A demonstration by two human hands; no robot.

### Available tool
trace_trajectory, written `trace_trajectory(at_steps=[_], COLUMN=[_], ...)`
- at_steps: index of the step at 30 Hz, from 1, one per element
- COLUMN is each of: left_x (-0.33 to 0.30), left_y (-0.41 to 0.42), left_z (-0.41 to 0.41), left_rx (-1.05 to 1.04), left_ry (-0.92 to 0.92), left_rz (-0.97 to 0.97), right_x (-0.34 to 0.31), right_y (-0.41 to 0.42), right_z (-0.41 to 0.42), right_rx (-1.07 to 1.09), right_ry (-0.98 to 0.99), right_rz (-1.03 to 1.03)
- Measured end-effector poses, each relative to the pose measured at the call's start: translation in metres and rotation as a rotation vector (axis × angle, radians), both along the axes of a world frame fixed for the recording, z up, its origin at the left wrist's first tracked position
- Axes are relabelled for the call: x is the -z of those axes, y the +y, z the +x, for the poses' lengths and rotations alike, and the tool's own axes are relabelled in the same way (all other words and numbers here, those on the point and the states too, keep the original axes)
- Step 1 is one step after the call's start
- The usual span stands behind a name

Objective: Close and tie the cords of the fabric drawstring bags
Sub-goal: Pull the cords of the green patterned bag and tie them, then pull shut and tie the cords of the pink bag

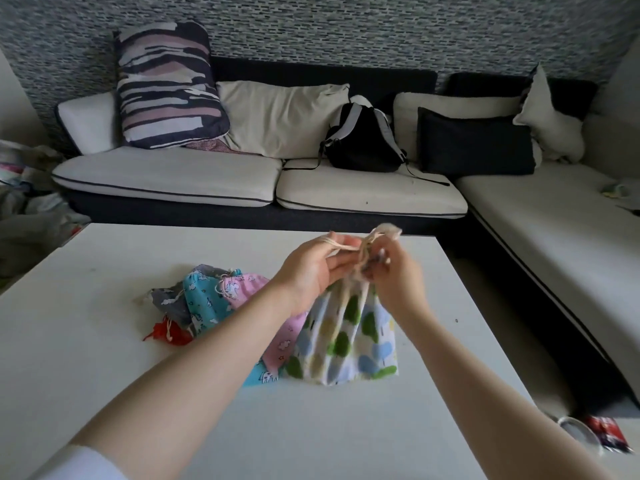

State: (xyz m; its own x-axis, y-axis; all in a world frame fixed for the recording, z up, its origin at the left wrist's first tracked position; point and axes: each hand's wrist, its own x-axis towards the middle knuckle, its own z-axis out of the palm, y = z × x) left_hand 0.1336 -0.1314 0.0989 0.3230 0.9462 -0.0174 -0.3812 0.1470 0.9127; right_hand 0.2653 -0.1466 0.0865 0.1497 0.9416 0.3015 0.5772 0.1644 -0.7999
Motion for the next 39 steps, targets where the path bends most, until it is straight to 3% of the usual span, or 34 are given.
trace_trajectory(at_steps=[3,5,10,14,16,18,20,22,24,30,33,35,36,39], left_x=[0.001,0.013,0.072,0.131,0.157,0.174,0.18,0.183,0.181,0.16,0.139,0.119,0.111,0.086], left_y=[0.016,0.03,0.059,0.082,0.086,0.089,0.096,0.106,0.116,0.124,0.12,0.117,0.115,0.101], left_z=[0.009,0.009,-0.018,-0.056,-0.077,-0.094,-0.101,-0.103,-0.101,-0.093,-0.082,-0.074,-0.071,-0.059], left_rx=[-0.051,-0.162,-0.379,-0.438,-0.538,-0.627,-0.642,-0.662,-0.709,-0.702,-0.657,-0.595,-0.559,-0.439], left_ry=[0.21,0.376,0.628,0.956,1.244,1.366,1.23,1.056,0.95,0.884,0.601,0.348,0.315,0.432], left_rz=[0.082,0.053,-0.111,-0.247,-0.316,-0.395,-0.528,-0.572,-0.537,-0.516,-0.542,-0.552,-0.533,-0.434], right_x=[0.002,0.019,0.089,0.147,0.153,0.155,0.153,0.155,0.16,0.163,0.155,0.148,0.145,0.13], right_y=[0.022,0.043,0.081,0.103,0.108,0.12,0.129,0.14,0.148,0.159,0.154,0.151,0.15,0.147], right_z=[0.015,0.019,0.017,0.008,-0.006,-0.02,-0.037,-0.055,-0.067,-0.078,-0.081,-0.078,-0.075,-0.068], right_rx=[0.04,0.0,-0.228,-0.314,-0.259,-0.155,-0.133,-0.211,-0.275,-0.35,-0.37,-0.342,-0.335,-0.272], right_ry=[0.035,-0.033,-0.375,-0.574,-0.589,-0.478,-0.425,-0.328,-0.238,-0.167,-0.118,-0.006,0.074,0.495], right_rz=[0.098,0.034,-0.268,-0.7,-0.722,-0.529,-0.337,-0.341,-0.404,-0.688,-0.734,-0.685,-0.665,-0.696])
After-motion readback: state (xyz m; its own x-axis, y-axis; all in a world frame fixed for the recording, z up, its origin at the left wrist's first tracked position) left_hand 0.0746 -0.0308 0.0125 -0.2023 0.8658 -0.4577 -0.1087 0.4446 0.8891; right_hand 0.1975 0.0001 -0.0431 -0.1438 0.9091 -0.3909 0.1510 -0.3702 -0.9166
